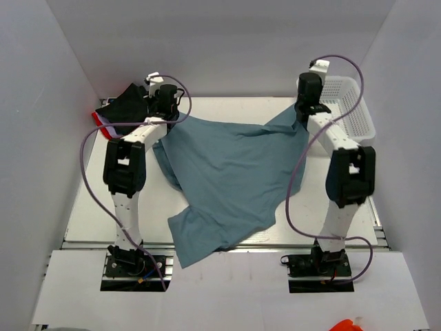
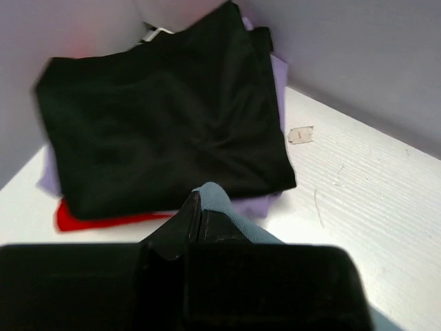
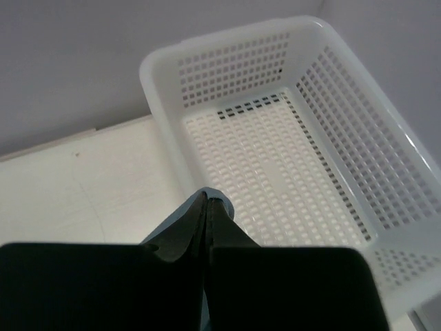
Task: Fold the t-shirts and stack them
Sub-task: Flatten out the tshirt
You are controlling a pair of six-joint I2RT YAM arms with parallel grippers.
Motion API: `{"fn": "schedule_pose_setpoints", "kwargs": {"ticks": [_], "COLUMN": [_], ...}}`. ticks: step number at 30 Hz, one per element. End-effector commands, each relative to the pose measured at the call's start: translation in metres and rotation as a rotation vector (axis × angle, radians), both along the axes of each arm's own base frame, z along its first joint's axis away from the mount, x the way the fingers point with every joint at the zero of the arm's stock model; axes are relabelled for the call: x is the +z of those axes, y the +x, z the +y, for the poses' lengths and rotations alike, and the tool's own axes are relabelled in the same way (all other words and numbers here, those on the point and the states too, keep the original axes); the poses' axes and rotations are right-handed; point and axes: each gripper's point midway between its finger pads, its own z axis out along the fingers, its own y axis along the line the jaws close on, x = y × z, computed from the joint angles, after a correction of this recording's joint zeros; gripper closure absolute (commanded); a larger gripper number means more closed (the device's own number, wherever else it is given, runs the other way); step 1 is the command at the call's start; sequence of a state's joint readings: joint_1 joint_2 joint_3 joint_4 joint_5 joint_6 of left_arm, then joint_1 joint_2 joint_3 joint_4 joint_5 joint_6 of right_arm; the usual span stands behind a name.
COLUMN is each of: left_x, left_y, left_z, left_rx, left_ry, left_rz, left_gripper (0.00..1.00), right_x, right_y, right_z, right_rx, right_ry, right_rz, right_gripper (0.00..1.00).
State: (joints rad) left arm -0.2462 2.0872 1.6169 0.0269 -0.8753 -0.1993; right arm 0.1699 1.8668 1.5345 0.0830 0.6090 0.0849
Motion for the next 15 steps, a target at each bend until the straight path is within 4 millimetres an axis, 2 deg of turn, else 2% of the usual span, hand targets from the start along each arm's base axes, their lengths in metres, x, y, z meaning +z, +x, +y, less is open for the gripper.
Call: {"fn": "schedule_pose_setpoints", "kwargs": {"ticks": [1, 2, 3, 4, 5, 6, 7, 8, 10, 11, 12, 13, 14, 15], "left_x": [0.012, 0.019, 0.015, 0.005, 0.005, 0.013, 0.017, 0.022, 0.030, 0.034, 0.058, 0.066, 0.068, 0.075], "left_y": [0.031, 0.039, 0.044, 0.050, 0.054, 0.060, 0.062, 0.064, 0.063, 0.060, 0.056, 0.052, 0.046, 0.040], "left_z": [-0.001, -0.004, -0.004, -0.008, -0.011, -0.019, -0.023, -0.026, -0.031, -0.043, -0.046, -0.056, -0.064, -0.067], "left_rx": [-0.053, -0.065, -0.088, -0.112, -0.136, -0.190, -0.206, -0.238, -0.267, -0.318, -0.343, -0.382, -0.441, -0.466], "left_ry": [-0.021, -0.020, -0.022, -0.020, -0.014, -0.024, -0.031, -0.021, -0.030, -0.042, -0.051, -0.053, -0.062, -0.069], "left_rz": [-0.039, -0.054, -0.041, -0.023, -0.017, -0.022, -0.032, -0.022, -0.018, -0.007, -0.038, -0.039, -0.021, -0.020], "left_gripper": [1.00, 1.00, 1.00, 0.81, 0.60, 0.29, 0.01, 0.00, 0.00, 0.00, 0.00, 0.00, 0.00, 0.00], "right_x": [0.010, 0.000, -0.002, 0.002, -0.006, -0.008, 0.005, 0.001, 0.010, 0.021, 0.029, 0.032, 0.033, 0.050], "right_y": [0.040, 0.043, 0.049, 0.064, 0.066, 0.068, 0.075, 0.079, 0.077, 0.076, 0.069, 0.066, 0.062, 0.052], "right_z": [-0.004, -0.006, -0.003, -0.003, 0.002, 0.005, 0.007, 0.013, 0.019, 0.026, 0.029, 0.030, 0.037, 0.039], "right_rx": [-0.018, -0.017, -0.007, -0.010, 0.007, 0.024, 0.034, 0.066, 0.096, 0.141, 0.159, 0.169, 0.209, 0.231], "right_ry": [-0.033, -0.053, -0.054, -0.060, -0.059, -0.055, -0.053, -0.044, -0.043, -0.031, -0.026, -0.023, -0.012, -0.005], "right_rz": [-0.030, 0.015, 0.021, 0.005, 0.033, 0.047, 0.019, 0.028, 0.026, 0.011, 0.008, 0.010, 0.023, 0.002], "right_gripper": [1.00, 1.00, 1.00, 1.00, 1.00, 0.95, 0.71, 0.56, 0.23, 0.17, 0.13, 0.11, 0.11, 0.11]}}
